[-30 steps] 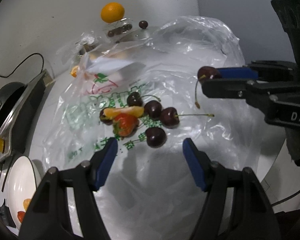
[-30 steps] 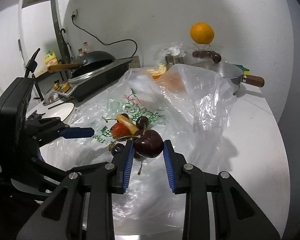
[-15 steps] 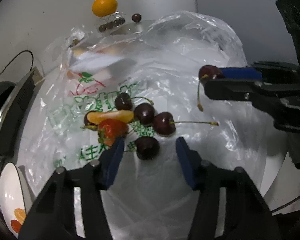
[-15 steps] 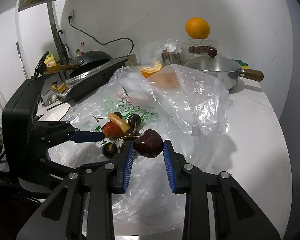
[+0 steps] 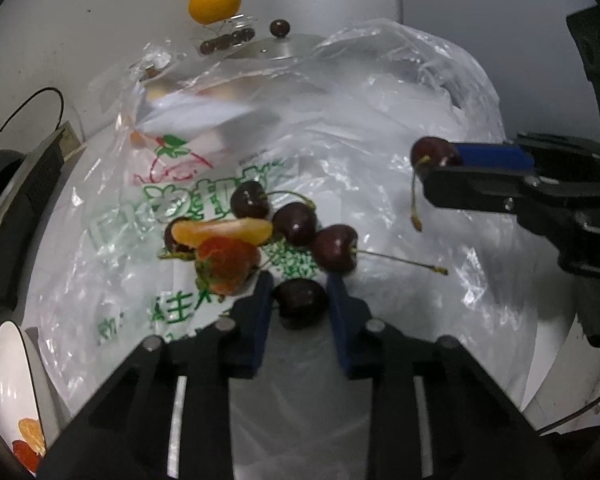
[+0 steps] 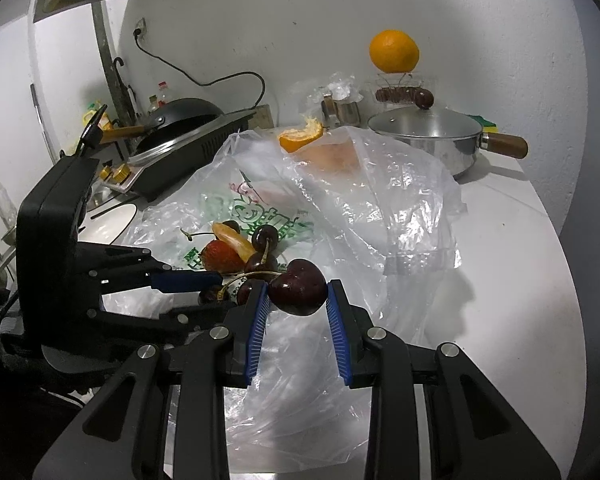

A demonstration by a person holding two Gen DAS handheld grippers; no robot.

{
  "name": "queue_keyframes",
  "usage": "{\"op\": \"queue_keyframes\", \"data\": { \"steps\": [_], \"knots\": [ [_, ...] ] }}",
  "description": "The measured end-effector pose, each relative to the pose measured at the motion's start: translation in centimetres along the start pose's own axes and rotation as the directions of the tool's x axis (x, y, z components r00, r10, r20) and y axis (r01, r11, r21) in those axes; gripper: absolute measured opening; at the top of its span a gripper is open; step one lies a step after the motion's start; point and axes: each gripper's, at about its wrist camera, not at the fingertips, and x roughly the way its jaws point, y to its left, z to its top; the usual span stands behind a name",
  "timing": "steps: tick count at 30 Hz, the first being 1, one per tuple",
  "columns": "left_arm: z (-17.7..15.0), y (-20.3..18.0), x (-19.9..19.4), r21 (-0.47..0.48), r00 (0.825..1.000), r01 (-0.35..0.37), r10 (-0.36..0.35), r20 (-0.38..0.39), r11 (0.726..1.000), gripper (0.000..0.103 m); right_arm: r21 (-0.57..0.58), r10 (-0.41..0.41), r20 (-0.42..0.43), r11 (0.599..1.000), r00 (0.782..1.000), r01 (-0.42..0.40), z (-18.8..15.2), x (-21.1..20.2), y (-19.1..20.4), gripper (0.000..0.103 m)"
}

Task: Organize fruits
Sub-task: 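Grasp a dark cherry with the left tool while the right tool holds its cherry, then carry both cherries toward the white plate with both tools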

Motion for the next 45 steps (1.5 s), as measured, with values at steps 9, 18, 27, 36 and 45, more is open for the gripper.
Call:
{"op": "queue_keyframes", "data": {
  "steps": [9,18,27,36,45],
  "knots": [
    [-0.2,0.5,-1.2,-0.007,1.000,0.008,-0.007,0.025,1.000,0.028,-0.009,-0.019,-0.003,1.000,1.000,0.019,0.1,-0.1,0.6,0.032],
    [-0.7,0.7,-3.4,-0.014,0.998,0.011,-0.010,0.062,1.000,0.028,-0.036,-0.020,0.009,0.999,1.000,0.021,0.6,-0.6,2.2,0.032],
    [-1.5,1.2,-6.2,-0.025,0.994,0.012,-0.009,0.113,1.000,0.028,-0.063,-0.022,0.017,0.998,1.000,0.024,0.9,-1.3,4.1,0.032],
    [-2.3,2.2,-8.1,-0.045,0.989,0.004,0.002,0.145,0.999,0.028,-0.094,-0.018,0.023,0.995,1.000,0.020,1.4,-1.6,6.4,0.032],
    [-3.6,4.0,-9.7,-0.079,0.986,-0.008,0.021,0.168,0.997,0.028,-0.128,-0.005,0.021,0.992,1.000,0.008,1.9,-1.2,9.0,0.032]
  ]
}}
